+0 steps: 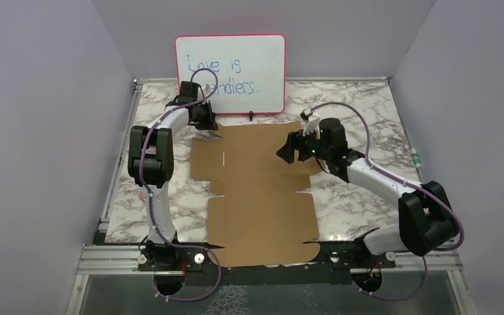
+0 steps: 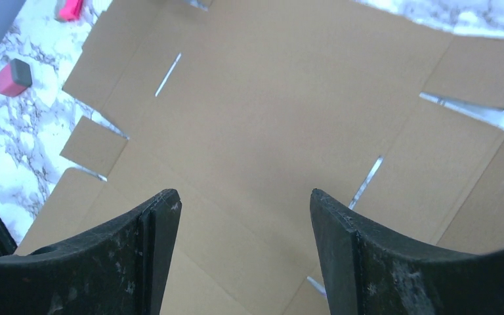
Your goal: Fold the paper box
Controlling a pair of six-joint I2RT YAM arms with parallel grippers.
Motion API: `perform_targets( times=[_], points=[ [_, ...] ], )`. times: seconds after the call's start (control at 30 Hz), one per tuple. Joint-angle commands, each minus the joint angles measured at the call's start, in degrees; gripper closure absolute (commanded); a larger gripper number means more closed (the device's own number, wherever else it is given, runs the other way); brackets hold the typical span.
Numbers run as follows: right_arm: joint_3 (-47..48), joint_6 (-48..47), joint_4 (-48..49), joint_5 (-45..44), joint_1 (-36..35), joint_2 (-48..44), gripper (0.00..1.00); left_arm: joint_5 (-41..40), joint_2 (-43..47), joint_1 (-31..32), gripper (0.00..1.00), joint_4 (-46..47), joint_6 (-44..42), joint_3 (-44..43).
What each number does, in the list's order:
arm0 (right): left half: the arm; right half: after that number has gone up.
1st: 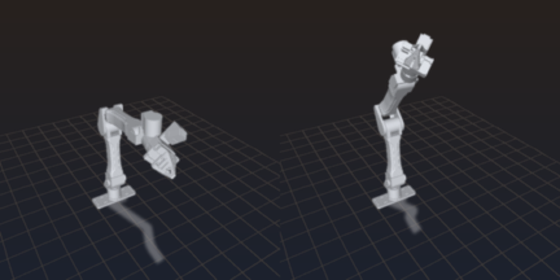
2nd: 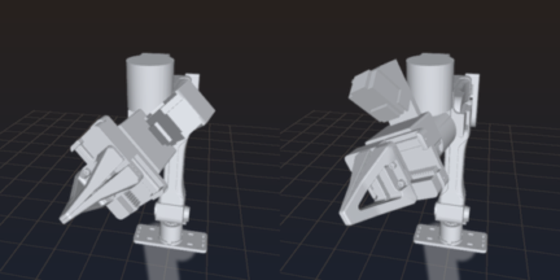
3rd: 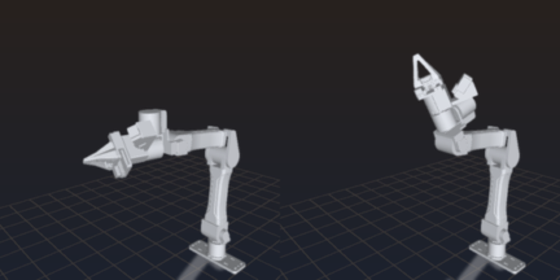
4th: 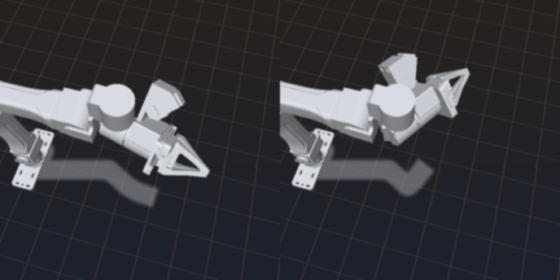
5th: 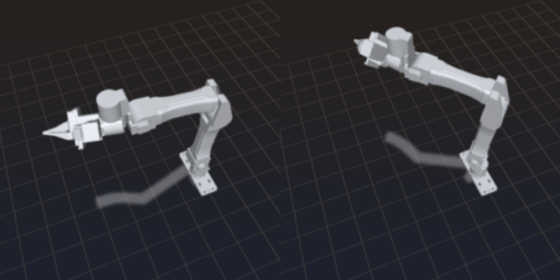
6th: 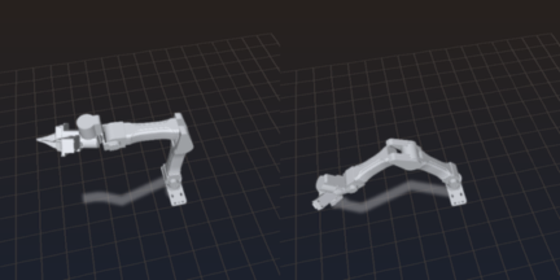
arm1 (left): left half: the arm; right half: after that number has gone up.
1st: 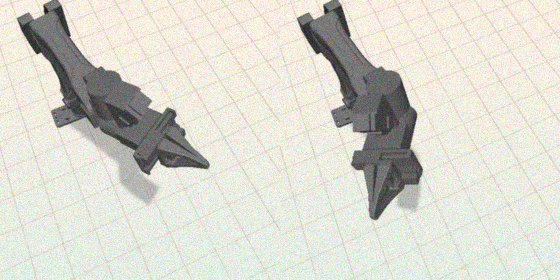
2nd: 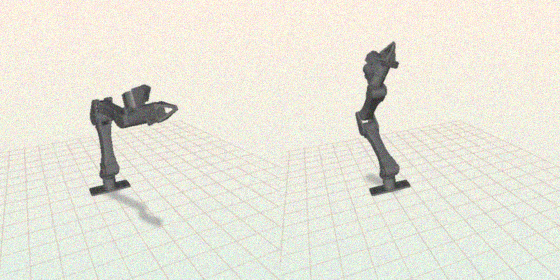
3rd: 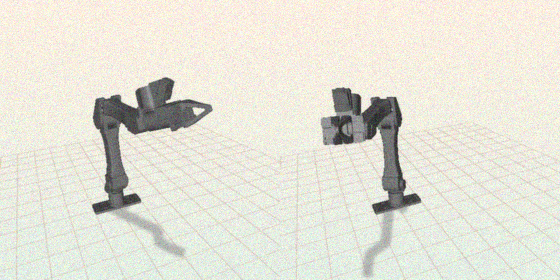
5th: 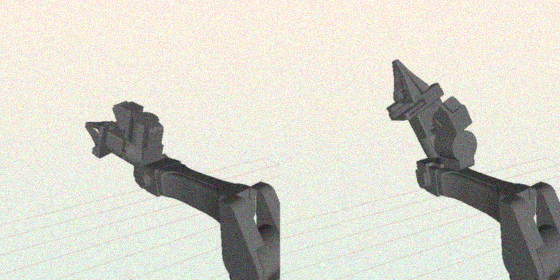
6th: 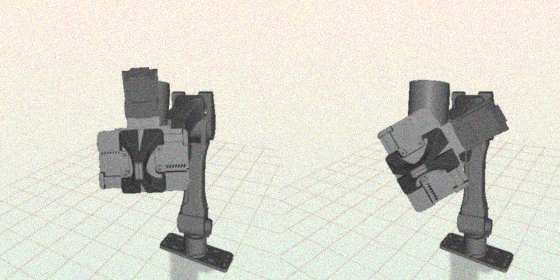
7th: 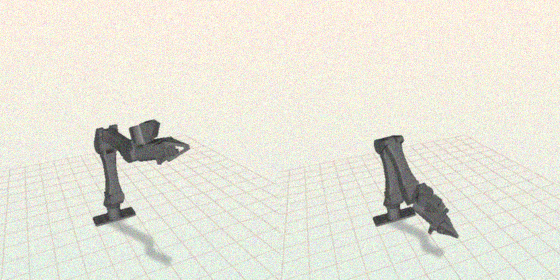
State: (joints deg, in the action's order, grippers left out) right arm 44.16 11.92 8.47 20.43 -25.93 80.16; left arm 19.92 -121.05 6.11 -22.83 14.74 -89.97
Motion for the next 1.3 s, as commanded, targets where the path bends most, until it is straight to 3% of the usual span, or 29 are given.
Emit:
perform_targets(
  times=[0.0,0.17,0.33,0.63,0.9,1.27],
  points=[
    [4.06,-3.73,0.57,-0.01,-0.34,0.6,0.22,1.75,5.35,1.47,0.98,4.34,-1.82,4.19],
    [8.97,-7.87,-1.02,-1.26,-0.31,2.07,0.21,3.1,10.12,3.42,1.0,12.55,-2.07,10.88],
    [18.26,-20.17,-11.03,1.78,-0.31,8.13,0.18,1.59,15.41,6.76,1.0,18.8,-3.23,17.22],
    [36.3,-31.09,-27.24,3.97,-0.26,18.68,0.14,0.02,25.15,9.4,1.0,31.92,-2.91,28.4],
    [44.97,-40.53,-35.12,4.61,0.31,26.0,0.13,1.06,29.39,10.19,1.0,38.13,-3.2,31.31],
    [58.35,-48.71,-45.8,10.17,3.05,35.34,0.24,1.38,30.17,10.5,1.0,41.66,-3.31,30.69]
  ],
)
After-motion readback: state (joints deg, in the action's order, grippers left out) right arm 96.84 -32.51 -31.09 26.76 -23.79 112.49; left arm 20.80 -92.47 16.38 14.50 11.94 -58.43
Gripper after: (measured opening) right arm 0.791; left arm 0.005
